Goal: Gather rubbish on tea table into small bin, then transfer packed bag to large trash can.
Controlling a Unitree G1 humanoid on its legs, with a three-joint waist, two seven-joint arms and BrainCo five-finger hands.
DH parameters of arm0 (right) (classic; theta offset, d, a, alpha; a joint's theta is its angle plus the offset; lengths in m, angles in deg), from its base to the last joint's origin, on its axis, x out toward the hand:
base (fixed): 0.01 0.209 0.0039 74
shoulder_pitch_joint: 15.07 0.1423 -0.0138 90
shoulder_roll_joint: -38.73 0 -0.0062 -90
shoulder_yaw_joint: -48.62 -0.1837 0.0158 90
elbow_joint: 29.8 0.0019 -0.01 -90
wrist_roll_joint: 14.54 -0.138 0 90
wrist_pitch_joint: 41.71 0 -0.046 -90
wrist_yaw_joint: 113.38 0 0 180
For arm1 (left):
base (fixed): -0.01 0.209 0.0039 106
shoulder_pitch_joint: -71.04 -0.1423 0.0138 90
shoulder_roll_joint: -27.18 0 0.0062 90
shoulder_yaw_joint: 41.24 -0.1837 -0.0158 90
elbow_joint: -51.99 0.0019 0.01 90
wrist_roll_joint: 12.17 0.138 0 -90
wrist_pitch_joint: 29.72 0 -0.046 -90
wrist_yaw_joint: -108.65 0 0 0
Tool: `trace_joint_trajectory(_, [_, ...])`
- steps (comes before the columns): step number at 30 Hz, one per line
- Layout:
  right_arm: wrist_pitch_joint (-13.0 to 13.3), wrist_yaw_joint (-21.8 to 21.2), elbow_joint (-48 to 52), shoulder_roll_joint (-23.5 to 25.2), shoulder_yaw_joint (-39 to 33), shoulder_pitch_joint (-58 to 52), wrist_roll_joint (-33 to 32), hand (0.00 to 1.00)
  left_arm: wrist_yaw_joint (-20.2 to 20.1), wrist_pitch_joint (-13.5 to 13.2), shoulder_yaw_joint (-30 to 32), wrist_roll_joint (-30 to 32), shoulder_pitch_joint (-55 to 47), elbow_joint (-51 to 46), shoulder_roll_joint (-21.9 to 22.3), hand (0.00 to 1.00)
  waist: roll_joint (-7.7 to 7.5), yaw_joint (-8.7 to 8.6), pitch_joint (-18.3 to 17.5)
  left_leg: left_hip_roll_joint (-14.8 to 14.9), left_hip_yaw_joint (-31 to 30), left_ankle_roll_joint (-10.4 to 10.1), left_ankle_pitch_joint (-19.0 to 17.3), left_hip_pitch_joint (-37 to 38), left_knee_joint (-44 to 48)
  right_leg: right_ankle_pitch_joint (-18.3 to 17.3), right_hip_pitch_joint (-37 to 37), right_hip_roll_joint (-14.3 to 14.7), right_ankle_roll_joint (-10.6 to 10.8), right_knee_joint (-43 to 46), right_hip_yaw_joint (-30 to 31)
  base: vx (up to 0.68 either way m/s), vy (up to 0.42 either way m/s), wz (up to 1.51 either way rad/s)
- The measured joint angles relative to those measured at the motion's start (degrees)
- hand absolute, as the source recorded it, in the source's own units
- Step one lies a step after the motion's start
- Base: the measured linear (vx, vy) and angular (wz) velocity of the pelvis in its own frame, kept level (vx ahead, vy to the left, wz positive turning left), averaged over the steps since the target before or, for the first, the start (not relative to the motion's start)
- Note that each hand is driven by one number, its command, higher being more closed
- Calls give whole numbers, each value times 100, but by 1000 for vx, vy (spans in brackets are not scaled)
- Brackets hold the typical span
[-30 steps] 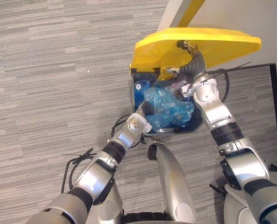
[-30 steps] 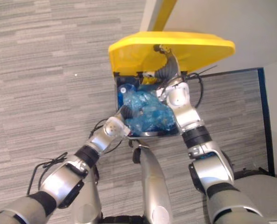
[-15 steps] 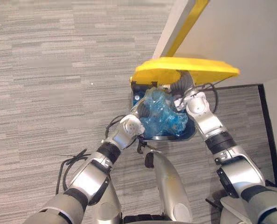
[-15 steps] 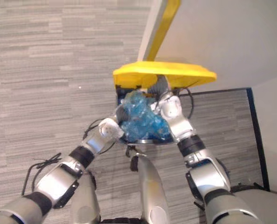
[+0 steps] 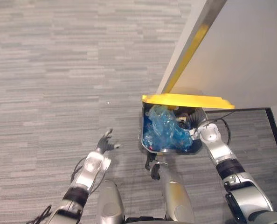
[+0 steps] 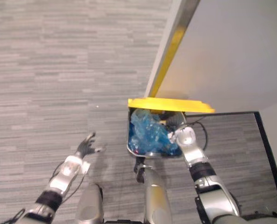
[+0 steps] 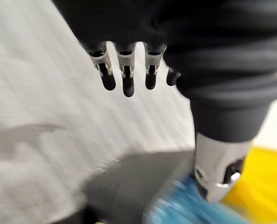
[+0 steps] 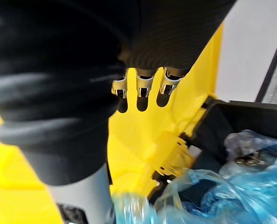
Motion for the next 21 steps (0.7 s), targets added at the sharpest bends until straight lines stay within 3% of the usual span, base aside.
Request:
trace_joint_trajectory(2, [5, -17, 1, 232, -161, -292, 10, 0, 12, 33, 302, -71, -177, 522, 133, 0, -12, 30, -1, -155, 56, 51, -9, 79, 62, 68, 50, -94, 9, -10, 115, -150, 77, -11])
trace_joint_trajectory(5, [18, -127, 2, 599, -165, -948, 143, 0, 16, 63, 426, -78, -596, 789, 345, 0, -49, 33, -31, -321, 259, 151, 36, 210, 92, 301, 217, -197, 186, -342, 253, -179, 107, -25])
trace_joint_trajectory(6, [18, -168, -4, 678, -159, -1214, 231, 0, 17, 74, 477, -80, -654, 805, 426, 0, -55, 44, -38, -271, 287, 249, 118, 203, 14, 231, 270, -200, 328, -487, 207, -258, 79, -24])
trace_joint_trajectory(7, [23, -217, -66, 779, -157, -1447, 237, 0, 18, 69, 512, -87, -699, 848, 529, 0, -71, 39, -56, -252, 365, 256, 274, 184, -118, 81, 93, -258, 228, -117, 243, -224, 21, -14])
trace_joint_trajectory(8, [38, -261, -249, 886, -163, -1567, 260, 0, 16, 78, 578, -93, -743, 899, 531, 0, -100, -7, -82, -250, 377, 204, 408, 172, -216, 16, -106, -297, -30, 705, 355, -195, -62, 2])
trace_joint_trajectory(9, [43, -296, -645, 1036, -176, -1781, 404, 0, 41, 106, 672, -95, -769, 998, 547, 0, -179, -69, -149, -230, 347, 130, 591, 230, -450, -176, -193, -328, -193, 2024, 495, -121, -77, 16])
trace_joint_trajectory(11, [23, -321, -1088, 1303, -317, -2217, 578, 0, 87, 148, 749, -93, -859, 984, 556, 0, -264, -66, -367, -175, 281, 63, 723, 307, -735, -579, 116, -378, -131, 3128, 709, -30, -152, 21])
trace_joint_trajectory(12, [8, -312, -1242, 1475, -513, -2467, 722, 0, 127, 155, 843, -97, -944, 900, 558, 0, -362, -59, -503, -209, 292, 5, 708, 191, -698, -991, 466, -363, 240, 2827, 886, 4, -180, 8])
trace_joint_trajectory(13, [5, -289, -1398, 1585, -749, -2618, 815, 0, 156, 192, 1000, -92, -950, 889, 633, 0, -312, -54, -577, -170, 257, -32, 684, 100, -591, -1611, 854, -193, 370, 2033, 826, 22, -178, -28])
trace_joint_trajectory(14, [-1, -241, -1563, 1579, -912, -2584, 850, 0, 184, 233, 1161, -88, -947, 906, 757, 0, -161, 4, -653, -95, 265, 23, 724, 21, -648, -1701, 1037, 68, -200, 1300, 777, -17, -138, -54])
trace_joint_trajectory(15, [-18, -188, -1622, 1564, -1111, -2568, 837, 0, 211, 257, 1317, -89, -1011, 908, 955, 0, 22, 4, -778, 38, 329, 169, 825, -7, -892, -1644, 1011, 121, -193, 1449, 686, -5, -118, -48])
trace_joint_trajectory(16, [-18, -85, -1661, 1747, -1331, -2768, 830, 0, 217, 253, 1555, -87, -1117, 882, 913, 0, -225, -46, -968, -189, 508, -41, 953, 146, -1071, -1880, 1253, -260, 19, 1610, 703, -11, -73, -30])
trace_joint_trajectory(17, [-22, -48, -1816, 1768, -1441, -2807, 823, 0, 239, 257, 1574, -88, -1102, 965, 928, 0, -249, -36, -1016, -203, 528, -60, 967, 225, -1135, -2055, 1390, -172, -174, 1381, 796, 25, -86, -8])
trace_joint_trajectory(19, [-87, 13, -2111, 1729, -1723, -2865, 762, 0, 283, 249, 1610, -85, -1123, 1046, 1115, 0, -23, -15, -1327, -48, 569, 27, 1083, 236, -1393, -1747, 1510, 34, -157, 769, 735, 57, -25, -19])
trace_joint_trajectory(20, [-125, 70, -2300, 1748, -1921, -2831, 651, 0, 286, 255, 1652, -88, -1135, 1201, 1168, 0, 65, -30, -1545, -63, 630, 27, 1353, 303, -1849, -1453, 1573, 121, -169, 353, 774, 91, 63, -19])
trace_joint_trajectory(21, [-126, 79, -2343, 1756, -1970, -2830, 648, 0, 285, 256, 1653, -90, -1126, 1235, 1173, 0, 77, -41, -1579, -83, 640, 2, 1427, 348, -1976, -1399, 1586, 136, -156, 265, 796, 92, 51, -9])
